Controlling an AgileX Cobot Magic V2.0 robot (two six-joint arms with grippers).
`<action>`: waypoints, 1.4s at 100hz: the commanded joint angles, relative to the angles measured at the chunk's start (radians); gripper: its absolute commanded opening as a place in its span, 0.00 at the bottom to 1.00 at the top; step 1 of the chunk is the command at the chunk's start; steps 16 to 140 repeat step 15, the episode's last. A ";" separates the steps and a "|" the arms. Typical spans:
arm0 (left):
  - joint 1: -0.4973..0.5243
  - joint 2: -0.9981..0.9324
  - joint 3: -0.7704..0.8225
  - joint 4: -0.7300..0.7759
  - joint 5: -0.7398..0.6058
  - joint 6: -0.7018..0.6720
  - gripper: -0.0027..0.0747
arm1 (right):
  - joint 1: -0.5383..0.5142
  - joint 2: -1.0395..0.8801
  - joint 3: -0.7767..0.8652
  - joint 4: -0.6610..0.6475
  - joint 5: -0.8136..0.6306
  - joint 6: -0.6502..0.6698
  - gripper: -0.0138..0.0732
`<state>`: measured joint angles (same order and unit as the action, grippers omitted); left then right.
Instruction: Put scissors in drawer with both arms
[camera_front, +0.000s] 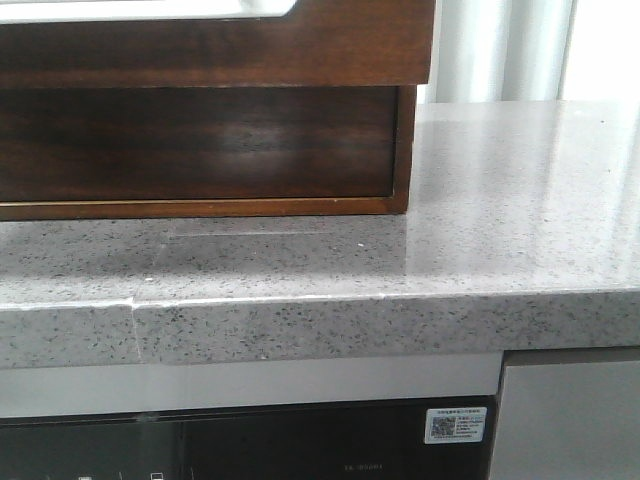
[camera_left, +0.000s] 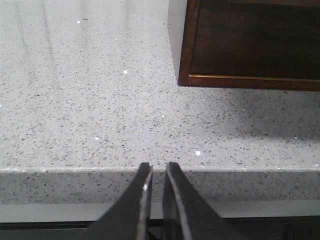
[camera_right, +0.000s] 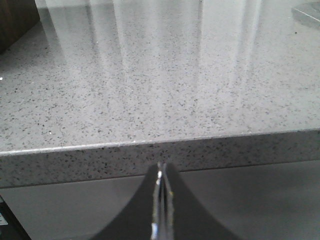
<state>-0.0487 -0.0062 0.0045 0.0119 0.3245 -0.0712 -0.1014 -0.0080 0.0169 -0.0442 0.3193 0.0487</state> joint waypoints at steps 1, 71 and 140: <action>0.003 -0.034 0.015 0.001 -0.055 -0.009 0.04 | -0.007 -0.022 0.013 -0.004 -0.019 -0.008 0.02; 0.003 -0.034 0.015 0.001 -0.055 -0.009 0.04 | -0.007 -0.022 0.013 -0.004 -0.019 -0.008 0.02; 0.003 -0.034 0.015 0.001 -0.055 -0.009 0.04 | -0.007 -0.022 0.013 -0.004 -0.019 -0.008 0.02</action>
